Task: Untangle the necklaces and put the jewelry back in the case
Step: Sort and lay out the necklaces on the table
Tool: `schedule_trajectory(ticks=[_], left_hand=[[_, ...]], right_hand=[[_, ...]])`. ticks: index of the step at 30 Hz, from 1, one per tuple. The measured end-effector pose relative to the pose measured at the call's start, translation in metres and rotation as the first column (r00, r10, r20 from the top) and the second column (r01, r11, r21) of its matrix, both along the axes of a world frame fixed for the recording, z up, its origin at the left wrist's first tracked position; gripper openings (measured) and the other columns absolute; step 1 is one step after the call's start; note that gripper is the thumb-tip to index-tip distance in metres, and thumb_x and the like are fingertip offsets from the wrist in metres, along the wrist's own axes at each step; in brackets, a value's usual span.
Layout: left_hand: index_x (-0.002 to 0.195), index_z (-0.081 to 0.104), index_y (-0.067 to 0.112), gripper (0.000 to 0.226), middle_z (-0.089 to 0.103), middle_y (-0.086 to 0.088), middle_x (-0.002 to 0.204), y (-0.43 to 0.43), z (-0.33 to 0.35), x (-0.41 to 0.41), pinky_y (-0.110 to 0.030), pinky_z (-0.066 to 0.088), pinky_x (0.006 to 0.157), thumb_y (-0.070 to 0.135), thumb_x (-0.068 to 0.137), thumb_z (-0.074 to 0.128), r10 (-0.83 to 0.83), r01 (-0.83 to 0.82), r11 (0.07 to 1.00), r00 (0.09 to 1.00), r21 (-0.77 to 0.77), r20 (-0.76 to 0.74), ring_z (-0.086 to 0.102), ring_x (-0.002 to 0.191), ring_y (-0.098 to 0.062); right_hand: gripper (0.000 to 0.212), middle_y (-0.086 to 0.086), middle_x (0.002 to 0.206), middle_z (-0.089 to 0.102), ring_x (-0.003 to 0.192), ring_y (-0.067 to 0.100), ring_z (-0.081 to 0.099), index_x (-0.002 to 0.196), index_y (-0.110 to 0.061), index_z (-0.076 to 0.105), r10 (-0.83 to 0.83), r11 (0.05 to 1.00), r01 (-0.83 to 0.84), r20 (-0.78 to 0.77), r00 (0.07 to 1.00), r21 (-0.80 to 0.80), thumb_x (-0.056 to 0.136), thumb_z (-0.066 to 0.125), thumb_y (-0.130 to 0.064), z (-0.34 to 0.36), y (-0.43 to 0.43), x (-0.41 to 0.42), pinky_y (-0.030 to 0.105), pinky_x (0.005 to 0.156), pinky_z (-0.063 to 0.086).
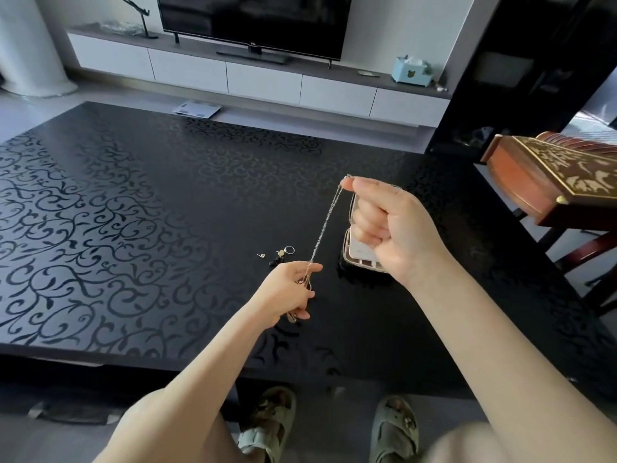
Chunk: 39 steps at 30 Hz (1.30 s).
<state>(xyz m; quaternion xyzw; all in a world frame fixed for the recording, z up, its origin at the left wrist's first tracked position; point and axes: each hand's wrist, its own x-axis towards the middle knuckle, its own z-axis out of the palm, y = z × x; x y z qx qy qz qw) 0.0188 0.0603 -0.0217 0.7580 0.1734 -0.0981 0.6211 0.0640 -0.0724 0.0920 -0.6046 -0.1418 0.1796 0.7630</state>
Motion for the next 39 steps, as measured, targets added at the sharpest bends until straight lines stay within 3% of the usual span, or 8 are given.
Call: schedule_trajectory(ticks=[4, 8, 10, 14, 20, 27, 34, 39], left_hand=[[0.13, 0.051, 0.033, 0.072, 0.056, 0.011, 0.127, 0.007, -0.005, 0.001, -0.03, 0.055, 0.077, -0.006, 0.069, 0.051, -0.099, 0.07, 0.924, 0.993, 0.375, 0.059, 0.065, 0.099, -0.017], [0.129, 0.053, 0.031, 0.052, 0.061, 0.01, 0.123, 0.006, 0.013, 0.0, -0.025, 0.046, 0.089, 0.019, 0.079, 0.061, -0.264, 0.193, 0.545, 0.963, 0.816, -0.052, 0.055, 0.113, -0.015], [0.124, 0.058, 0.029, 0.042, 0.063, 0.008, 0.117, 0.001, 0.03, -0.001, -0.027, 0.046, 0.087, 0.026, 0.082, 0.061, -0.259, 0.142, 0.506, 0.966, 0.851, -0.008, 0.056, 0.11, -0.016], [0.108, 0.067, 0.025, 0.03, 0.068, 0.011, 0.109, -0.009, 0.077, -0.004, -0.022, 0.046, 0.088, 0.014, 0.08, 0.066, -0.171, 0.098, 0.962, 0.944, 0.253, 0.283, 0.062, 0.103, -0.008], [0.077, 0.069, 0.008, 0.012, 0.069, -0.011, 0.081, -0.028, 0.105, 0.002, -0.037, 0.053, 0.088, 0.001, 0.079, 0.06, -0.065, 0.182, 0.907, 0.951, -0.38, 0.301, 0.066, 0.078, -0.024], [0.071, 0.062, 0.007, 0.019, 0.06, -0.003, 0.063, -0.04, 0.104, 0.006, -0.027, 0.052, 0.065, -0.003, 0.086, 0.056, -0.079, 0.177, 0.936, 0.948, -0.304, 0.307, 0.055, 0.06, -0.015], [0.081, 0.057, 0.011, 0.008, 0.063, -0.001, 0.059, -0.049, 0.093, 0.009, -0.018, 0.043, 0.045, 0.005, 0.083, 0.053, -0.133, 0.031, 0.95, 0.94, 0.309, 0.314, 0.049, 0.041, -0.012], [0.083, 0.058, 0.009, 0.006, 0.067, -0.007, 0.076, -0.025, 0.079, 0.015, -0.018, 0.051, 0.052, 0.006, 0.088, 0.058, 0.096, -0.106, 0.994, 0.969, 0.035, 0.226, 0.067, 0.06, -0.013]], right_hand=[[0.015, -0.008, 0.041, 0.022, 0.039, 0.008, 0.016, 0.087, -0.006, 0.067, 0.015, 0.99, -0.008, 0.048, 0.999, -0.142, 0.09, 0.053, -0.011, 0.007, -0.011, 0.002, 0.024, 0.044, 0.012], [0.014, -0.006, 0.046, 0.021, 0.043, 0.009, 0.015, 0.084, -0.009, 0.072, 0.082, 0.922, -0.03, 0.12, 0.989, -0.385, 0.088, 0.059, -0.014, 0.012, -0.025, 0.003, 0.021, 0.043, 0.015], [0.013, -0.006, 0.046, 0.022, 0.043, 0.009, 0.017, 0.08, -0.012, 0.073, 0.112, 0.883, -0.03, 0.149, 0.982, -0.469, 0.087, 0.062, -0.017, 0.017, -0.032, 0.002, 0.02, 0.042, 0.018], [0.013, -0.007, 0.043, 0.027, 0.042, 0.007, 0.021, 0.074, -0.015, 0.072, 0.135, 0.823, -0.001, 0.194, 0.972, -0.568, 0.084, 0.066, -0.021, 0.028, -0.043, -0.003, 0.022, 0.046, 0.019], [0.012, -0.019, 0.034, 0.045, 0.034, -0.003, 0.044, 0.082, -0.001, 0.069, 0.142, 0.786, 0.051, 0.261, 0.955, -0.616, 0.085, 0.063, -0.01, 0.044, -0.055, -0.008, 0.007, 0.039, 0.029], [0.012, -0.019, 0.033, 0.044, 0.034, -0.005, 0.044, 0.083, 0.002, 0.069, 0.109, 0.772, 0.093, 0.275, 0.955, -0.629, 0.083, 0.063, -0.007, 0.048, -0.068, -0.011, 0.007, 0.038, 0.029], [0.013, -0.011, 0.036, 0.036, 0.038, 0.004, 0.03, 0.068, -0.003, 0.065, -0.044, 0.823, 0.181, 0.258, 0.965, -0.539, 0.08, 0.06, -0.007, 0.049, -0.081, -0.01, 0.021, 0.05, 0.024], [0.012, 0.005, 0.046, 0.047, 0.047, 0.014, 0.045, 0.067, -0.004, 0.064, -0.211, 0.835, 0.284, 0.201, 0.957, -0.472, 0.077, 0.06, -0.008, 0.042, -0.107, 0.001, 0.028, 0.059, 0.045]])
